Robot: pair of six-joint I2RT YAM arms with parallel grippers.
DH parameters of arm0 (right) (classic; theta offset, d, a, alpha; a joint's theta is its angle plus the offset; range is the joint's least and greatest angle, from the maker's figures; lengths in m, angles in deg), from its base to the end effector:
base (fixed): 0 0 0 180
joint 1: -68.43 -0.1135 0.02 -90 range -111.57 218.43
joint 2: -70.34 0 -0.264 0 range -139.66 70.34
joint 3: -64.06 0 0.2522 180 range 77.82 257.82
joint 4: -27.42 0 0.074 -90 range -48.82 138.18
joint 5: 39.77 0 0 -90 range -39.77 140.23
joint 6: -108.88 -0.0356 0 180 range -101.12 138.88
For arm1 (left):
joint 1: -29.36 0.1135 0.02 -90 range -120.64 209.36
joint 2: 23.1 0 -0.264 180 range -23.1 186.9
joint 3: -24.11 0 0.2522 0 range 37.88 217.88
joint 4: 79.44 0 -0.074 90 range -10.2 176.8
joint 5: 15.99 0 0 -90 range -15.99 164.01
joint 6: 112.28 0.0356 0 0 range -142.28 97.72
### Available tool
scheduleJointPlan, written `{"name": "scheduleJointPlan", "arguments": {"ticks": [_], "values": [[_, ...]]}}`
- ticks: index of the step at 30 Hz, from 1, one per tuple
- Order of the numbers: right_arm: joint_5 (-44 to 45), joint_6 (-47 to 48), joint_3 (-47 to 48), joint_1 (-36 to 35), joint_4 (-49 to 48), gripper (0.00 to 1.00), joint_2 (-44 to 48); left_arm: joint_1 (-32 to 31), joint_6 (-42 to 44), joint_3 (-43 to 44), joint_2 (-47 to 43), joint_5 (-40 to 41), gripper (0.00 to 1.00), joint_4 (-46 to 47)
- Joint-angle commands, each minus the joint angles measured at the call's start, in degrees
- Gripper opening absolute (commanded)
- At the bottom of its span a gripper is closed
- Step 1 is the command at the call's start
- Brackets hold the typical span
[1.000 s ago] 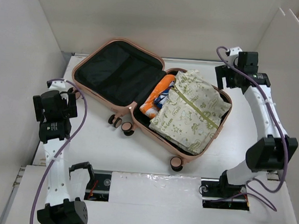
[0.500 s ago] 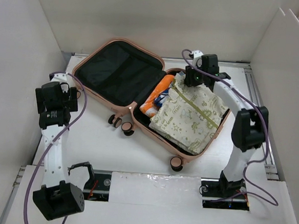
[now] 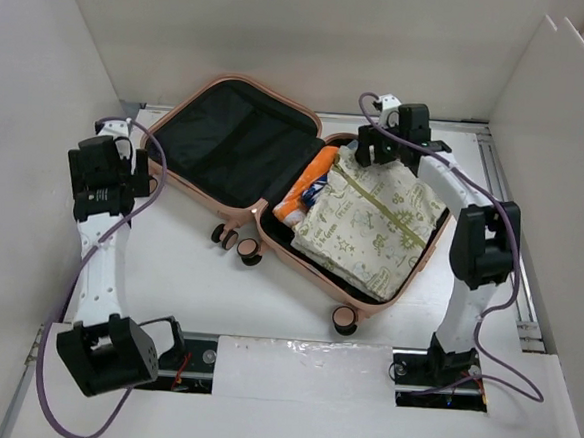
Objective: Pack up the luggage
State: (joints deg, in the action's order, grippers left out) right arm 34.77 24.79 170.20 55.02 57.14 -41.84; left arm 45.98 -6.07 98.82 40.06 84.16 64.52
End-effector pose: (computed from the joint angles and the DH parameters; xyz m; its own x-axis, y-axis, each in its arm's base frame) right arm 0.4437 0.1155 0.2681 -0.5208 -0.2262 -0.8232 -0.4902 0.8687 0.0714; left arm 0.2350 0.0767 0.3544 -0.5029 0.1367 -0.8535 -0.3070 0.8948 0.3242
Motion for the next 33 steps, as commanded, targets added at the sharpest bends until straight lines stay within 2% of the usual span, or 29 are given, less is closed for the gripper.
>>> {"name": "scheduleJointPlan", "arguments": {"ticks": [1,4,9,12,13,14,15,16,18,19,22,28,32,33], "values": [[-1.7,1.6,3.3,3.5,3.7,0.8,5.2,0.2,-0.7,4.3,3.1,-1.0,1.0,2.4],[-1.7,1.6,4.1,7.6,6.0,0.9,9.3,0.2,-2.3,7.4,7.7,-1.0,1.0,4.4],[-0.4,0.2,3.3,13.1,11.5,0.91,12.6,0.2,-7.5,14.7,20.4,-1.0,1.0,5.6],[0.6,-1.4,-2.2,16.5,12.4,0.9,14.7,0.2,-10.3,21.7,27.4,-1.0,1.0,4.5],[0.6,-2.0,-4.4,17.7,10.6,0.84,15.7,0.2,-11.0,24.7,31.7,-1.0,1.0,3.9],[1.1,-2.0,-6.6,17.7,10.6,0.84,16.7,0.2,-11.0,24.7,33.6,-1.0,1.0,3.9],[1.1,-2.0,-8.6,17.7,9.0,0.75,17.8,0.2,-11.5,27.4,35.3,-1.0,1.0,4.4],[2.5,-3.3,-12.4,18.2,9.0,0.71,19.9,0.2,-11.5,28.3,38.2,-1.0,1.0,6.0],[5.2,-4.2,-15.5,18.2,8.5,0.55,21.3,0.2,-11.5,31.1,41.0,-0.3,1.0,7.7],[5.2,-5.1,-18.3,18.2,8.5,0.42,21.8,0.2,-11.5,32.5,42.5,-0.3,0.99,7.7],[5.7,-5.1,-20.7,18.2,8.5,0.28,20.7,0.2,-11.5,38.0,48.9,1.4,0.97,7.7],[8.6,-5.1,-20.1,18.2,8.5,0.3,17.8,0.2,-12.7,43.8,56.8,1.4,0.93,8.3],[11.9,-3.2,-16.2,18.2,11.0,0.46,20.0,0.2,-12.7,44.6,58.3,-0.7,0.85,10.1],[13.0,-1.9,-13.0,18.2,14.1,0.59,20.0,0.2,-12.7,44.6,58.3,-0.7,0.8,10.2]]}}
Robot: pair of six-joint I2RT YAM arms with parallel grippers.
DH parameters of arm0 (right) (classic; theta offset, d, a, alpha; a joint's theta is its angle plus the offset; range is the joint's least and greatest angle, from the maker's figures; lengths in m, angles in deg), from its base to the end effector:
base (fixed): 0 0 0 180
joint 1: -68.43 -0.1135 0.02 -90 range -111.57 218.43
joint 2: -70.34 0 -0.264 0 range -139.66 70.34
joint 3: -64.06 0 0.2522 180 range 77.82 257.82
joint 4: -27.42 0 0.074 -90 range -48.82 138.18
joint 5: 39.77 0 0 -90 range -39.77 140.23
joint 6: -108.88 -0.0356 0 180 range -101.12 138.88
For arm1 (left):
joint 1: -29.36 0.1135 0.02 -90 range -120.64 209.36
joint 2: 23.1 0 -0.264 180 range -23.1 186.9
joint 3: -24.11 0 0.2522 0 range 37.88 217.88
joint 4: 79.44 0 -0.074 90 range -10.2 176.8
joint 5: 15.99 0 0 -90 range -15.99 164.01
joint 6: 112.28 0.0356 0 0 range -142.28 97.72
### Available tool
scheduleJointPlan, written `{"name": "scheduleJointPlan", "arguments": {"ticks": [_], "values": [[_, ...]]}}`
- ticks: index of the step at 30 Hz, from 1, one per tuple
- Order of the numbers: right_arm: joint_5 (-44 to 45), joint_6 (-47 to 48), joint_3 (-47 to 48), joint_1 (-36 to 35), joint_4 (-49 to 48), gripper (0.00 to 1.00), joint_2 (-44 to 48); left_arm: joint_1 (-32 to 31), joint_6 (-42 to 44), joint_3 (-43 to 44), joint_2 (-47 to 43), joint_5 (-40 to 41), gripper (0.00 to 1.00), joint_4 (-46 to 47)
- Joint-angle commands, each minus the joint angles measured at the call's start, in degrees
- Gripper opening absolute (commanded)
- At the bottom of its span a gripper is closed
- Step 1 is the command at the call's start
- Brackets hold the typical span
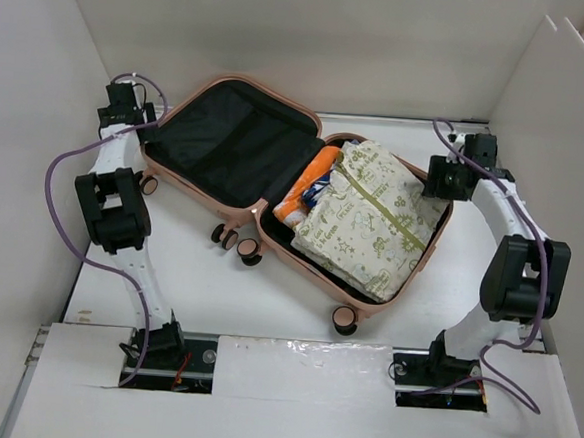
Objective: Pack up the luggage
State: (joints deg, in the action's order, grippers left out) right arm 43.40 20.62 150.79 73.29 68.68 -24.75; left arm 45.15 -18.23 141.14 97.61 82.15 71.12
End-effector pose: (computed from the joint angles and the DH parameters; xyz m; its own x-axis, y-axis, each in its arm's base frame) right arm 0.3628 -0.0266 0.2565 -0.7589 0.0343 -0.6503 -0.0157 0.9974 0.0709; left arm 0.4778 0.1404 0.2646 -0.5515 -0.0833 -0.8300 -0.3454 0.9285 0.1363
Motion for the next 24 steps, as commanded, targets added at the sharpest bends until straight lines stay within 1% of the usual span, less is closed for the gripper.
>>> {"name": "scheduleJointPlan", "arguments": {"ticks": [1,2,3,4,7,8,12,13,15,16,17,20,21,23,24], "values": [[5.5,3.0,8.2,0.0,4.3,0.65,2.9,1.0,-0.5,1.7,1.3,0.8,0.77,4.1],[7.8,3.6,9.8,0.0,5.9,0.7,2.4,1.0,-1.1,1.1,1.3,0.1,0.75,4.8],[8.9,3.6,11.2,0.0,8.8,0.8,2.4,1.0,-1.1,-0.1,1.3,0.1,0.73,4.8],[10.1,3.6,13.1,0.6,9.9,0.84,2.4,1.0,-1.1,-0.1,1.8,-0.7,0.7,5.4],[11.5,3.6,13.3,2.1,11.3,0.91,3.1,1.0,-1.7,-0.6,3.0,-1.2,0.64,5.4],[11.5,3.6,13.3,2.6,11.3,0.91,3.7,1.0,-1.7,-0.6,3.7,-1.9,0.62,5.4],[10.3,3.6,10.0,3.8,10.8,0.93,4.2,1.0,-1.7,0.5,4.8,-3.5,0.48,6.0],[9.7,3.6,9.1,4.4,10.1,0.93,4.2,1.0,-2.2,1.8,5.6,-4.0,0.38,6.0],[8.4,3.1,6.9,5.0,9.4,0.93,3.5,1.0,-2.2,3.0,7.2,-5.5,0.27,3.8],[6.3,3.1,6.1,5.8,8.4,0.94,2.7,1.0,-2.2,3.5,7.7,-6.2,0.18,3.2],[4.8,3.1,5.3,6.5,6.9,0.94,2.2,1.0,-2.2,4.0,7.7,-6.7,0.0,2.6],[-1.9,3.6,4.2,6.5,4.1,0.94,-0.5,1.0,-1.7,3.4,8.4,-6.7,0.0,1.8],[-3.7,3.6,4.2,6.5,2.3,0.9,-2.1,1.0,-1.7,3.3,8.4,-6.7,0.0,1.3],[-7.2,3.6,4.2,6.5,0.3,0.87,-3.5,1.0,-1.7,2.6,6.0,-6.7,0.0,2.0],[-7.9,3.6,4.2,6.5,-1.5,0.8,-4.1,0.5,-1.7,1.2,4.7,-6.7,0.0,2.6]]}}
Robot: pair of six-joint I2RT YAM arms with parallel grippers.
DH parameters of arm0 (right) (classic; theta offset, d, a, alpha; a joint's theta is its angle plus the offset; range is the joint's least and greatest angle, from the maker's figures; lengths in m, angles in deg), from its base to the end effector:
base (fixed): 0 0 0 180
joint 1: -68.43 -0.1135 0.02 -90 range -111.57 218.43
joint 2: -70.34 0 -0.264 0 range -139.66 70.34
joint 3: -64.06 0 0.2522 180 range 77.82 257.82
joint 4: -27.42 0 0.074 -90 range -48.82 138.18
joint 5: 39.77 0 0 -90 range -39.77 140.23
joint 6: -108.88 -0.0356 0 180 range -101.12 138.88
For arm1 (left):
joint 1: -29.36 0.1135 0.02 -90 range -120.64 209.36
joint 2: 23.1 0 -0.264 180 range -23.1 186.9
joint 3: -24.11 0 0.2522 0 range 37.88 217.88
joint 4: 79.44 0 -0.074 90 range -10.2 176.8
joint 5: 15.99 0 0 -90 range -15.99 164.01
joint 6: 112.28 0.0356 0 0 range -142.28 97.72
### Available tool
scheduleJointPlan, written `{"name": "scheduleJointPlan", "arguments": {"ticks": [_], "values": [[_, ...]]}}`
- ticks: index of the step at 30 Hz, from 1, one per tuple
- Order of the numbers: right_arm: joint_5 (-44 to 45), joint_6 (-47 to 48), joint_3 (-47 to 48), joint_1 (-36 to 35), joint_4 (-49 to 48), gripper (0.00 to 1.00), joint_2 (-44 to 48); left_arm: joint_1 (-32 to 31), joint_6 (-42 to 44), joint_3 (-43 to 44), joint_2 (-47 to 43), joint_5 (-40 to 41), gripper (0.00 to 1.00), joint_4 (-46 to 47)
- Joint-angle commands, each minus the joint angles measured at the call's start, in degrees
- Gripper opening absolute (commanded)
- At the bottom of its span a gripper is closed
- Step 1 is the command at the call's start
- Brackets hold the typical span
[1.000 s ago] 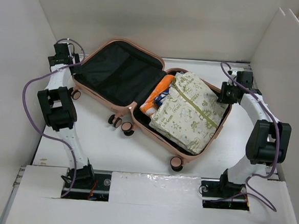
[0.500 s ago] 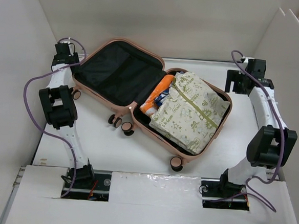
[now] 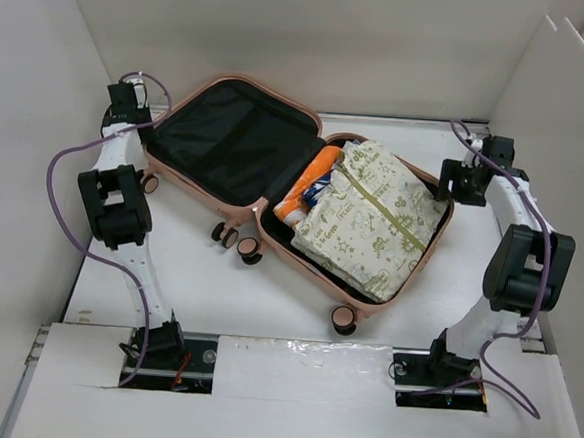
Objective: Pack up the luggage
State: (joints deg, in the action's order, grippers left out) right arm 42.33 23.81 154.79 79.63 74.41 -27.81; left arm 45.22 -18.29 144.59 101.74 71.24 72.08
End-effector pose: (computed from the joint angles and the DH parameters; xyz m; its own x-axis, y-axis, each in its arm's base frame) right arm 0.3650 -0.0673 0.2534 -0.8046 0.0725 -0.5894 0.0449 0.9971 0.0613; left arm 0.4952 0.1389 0.2516 -0.5367 -0.0802 -0.8400 -0.1970 0.9799 0.0323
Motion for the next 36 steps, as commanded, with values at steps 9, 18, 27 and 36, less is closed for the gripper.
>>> {"name": "scheduleJointPlan", "arguments": {"ticks": [9,18,27,36], "values": [[-14.3,-3.6,-3.4,0.1,-13.8,0.04,-4.2,-5.8,7.9,-3.4,-18.0,2.2,0.0,2.2],[-16.1,-8.6,-9.6,0.1,-20.1,0.0,-2.2,-17.5,14.2,10.0,-24.9,-2.2,0.0,-17.4],[-19.1,-12.1,-5.4,-0.5,-21.6,0.0,-2.7,-40.0,17.2,19.4,-32.3,2.4,0.0,-27.7],[0.1,-1.9,12.7,6.5,6.0,0.7,6.4,-64.7,11.7,10.2,-37.0,8.5,0.0,-25.8]]}}
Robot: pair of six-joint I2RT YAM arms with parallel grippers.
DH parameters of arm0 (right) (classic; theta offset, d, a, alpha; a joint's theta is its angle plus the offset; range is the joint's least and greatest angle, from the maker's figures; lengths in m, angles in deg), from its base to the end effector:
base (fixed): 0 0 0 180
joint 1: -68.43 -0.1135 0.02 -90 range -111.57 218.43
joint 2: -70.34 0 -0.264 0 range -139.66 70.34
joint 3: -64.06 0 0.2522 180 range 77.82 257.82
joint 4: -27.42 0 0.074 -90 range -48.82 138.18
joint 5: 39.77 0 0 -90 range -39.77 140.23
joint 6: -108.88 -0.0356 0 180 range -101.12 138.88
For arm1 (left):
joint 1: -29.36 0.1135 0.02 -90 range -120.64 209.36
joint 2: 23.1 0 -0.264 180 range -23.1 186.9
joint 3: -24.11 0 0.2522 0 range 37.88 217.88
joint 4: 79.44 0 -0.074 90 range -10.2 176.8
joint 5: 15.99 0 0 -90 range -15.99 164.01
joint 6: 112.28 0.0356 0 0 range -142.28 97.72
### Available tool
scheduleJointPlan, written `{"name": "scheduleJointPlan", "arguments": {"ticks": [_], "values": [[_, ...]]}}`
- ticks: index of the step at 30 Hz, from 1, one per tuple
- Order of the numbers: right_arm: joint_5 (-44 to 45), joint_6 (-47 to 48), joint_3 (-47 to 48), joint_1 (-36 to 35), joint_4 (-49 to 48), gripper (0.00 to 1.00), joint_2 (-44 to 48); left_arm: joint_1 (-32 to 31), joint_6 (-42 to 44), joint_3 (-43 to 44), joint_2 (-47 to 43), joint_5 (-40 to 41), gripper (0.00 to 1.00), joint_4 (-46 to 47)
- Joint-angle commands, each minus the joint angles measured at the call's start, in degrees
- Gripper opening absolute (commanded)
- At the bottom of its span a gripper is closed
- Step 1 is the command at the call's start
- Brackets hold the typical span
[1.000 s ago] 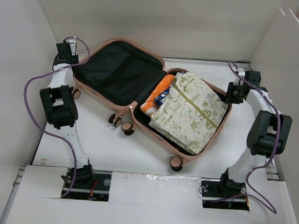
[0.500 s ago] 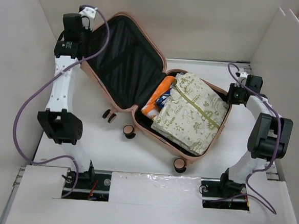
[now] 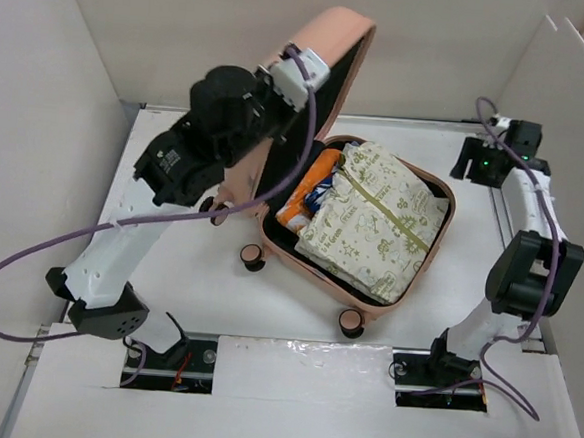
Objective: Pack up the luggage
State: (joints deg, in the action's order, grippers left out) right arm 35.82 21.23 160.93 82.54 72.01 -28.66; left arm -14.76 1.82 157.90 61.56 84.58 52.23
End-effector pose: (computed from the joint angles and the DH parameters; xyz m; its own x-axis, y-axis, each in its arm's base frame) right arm 0.3782 -0.0859 0.2859 -0.7084 0.1371 -0.6924 0.0416 0.9874 0.1529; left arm 0.1980 -0.1829 0.5686 0.2348 0.3314 -0.9138 0.5004 0.7647 0.4060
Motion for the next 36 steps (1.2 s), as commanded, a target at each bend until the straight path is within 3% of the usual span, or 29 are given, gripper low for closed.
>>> {"name": "scheduleJointPlan", "arguments": {"ticks": [1,4,9,10,11,13,14,19,24,28,29,32,34,36], "values": [[8.0,0.6,7.1,3.6,9.2,0.73,8.4,-9.0,-9.0,-3.7,3.2,-4.2,0.0,-6.0],[12.2,1.2,8.4,4.1,12.1,0.85,11.6,-16.4,-11.4,-3.1,5.5,-4.2,0.0,-5.4],[16.6,0.2,9.0,5.1,17.3,0.91,13.9,-26.4,-11.4,-0.1,9.3,-8.8,0.0,-5.4],[17.7,-0.3,8.5,5.1,18.8,0.94,14.8,-27.8,-10.8,0.5,9.8,-10.6,0.08,-6.0],[20.3,-0.3,7.7,5.1,19.5,0.96,15.3,-30.4,-9.6,1.3,10.3,-13.8,0.43,-7.1],[22.8,-0.9,7.0,5.1,21.3,0.97,16.5,-33.4,-8.9,2.7,11.0,-14.8,0.73,-7.8],[24.0,-0.9,6.4,5.1,21.3,0.99,17.6,-34.5,-8.9,3.2,11.1,-14.8,1.0,-7.8],[26.3,-0.9,3.5,5.1,22.1,0.99,21.6,-36.0,-8.9,10.3,8.9,-13.9,1.0,-7.8],[21.3,-0.2,-3.8,5.1,20.9,0.99,25.9,-33.5,-2.8,6.0,4.7,-0.6,1.0,-7.3],[16.4,-0.2,-12.3,5.1,15.9,0.99,27.5,-13.1,-6.9,-1.1,-1.2,-5.5,1.0,-5.7],[14.0,-0.2,-13.8,5.1,15.0,0.99,27.0,-4.9,-7.0,-3.5,-1.9,-3.5,1.0,-4.7],[12.0,0.4,-16.5,5.1,12.4,0.99,23.3,0.8,-3.5,-19.0,-6.6,7.3,0.99,3.7],[9.9,0.4,-17.1,5.1,10.1,0.99,20.0,4.2,-2.7,-30.6,-10.2,6.5,0.99,9.9],[8.1,0.4,-17.1,5.1,8.9,0.99,17.9,5.9,-3.7,-34.6,-10.2,6.5,0.99,10.8]]}}
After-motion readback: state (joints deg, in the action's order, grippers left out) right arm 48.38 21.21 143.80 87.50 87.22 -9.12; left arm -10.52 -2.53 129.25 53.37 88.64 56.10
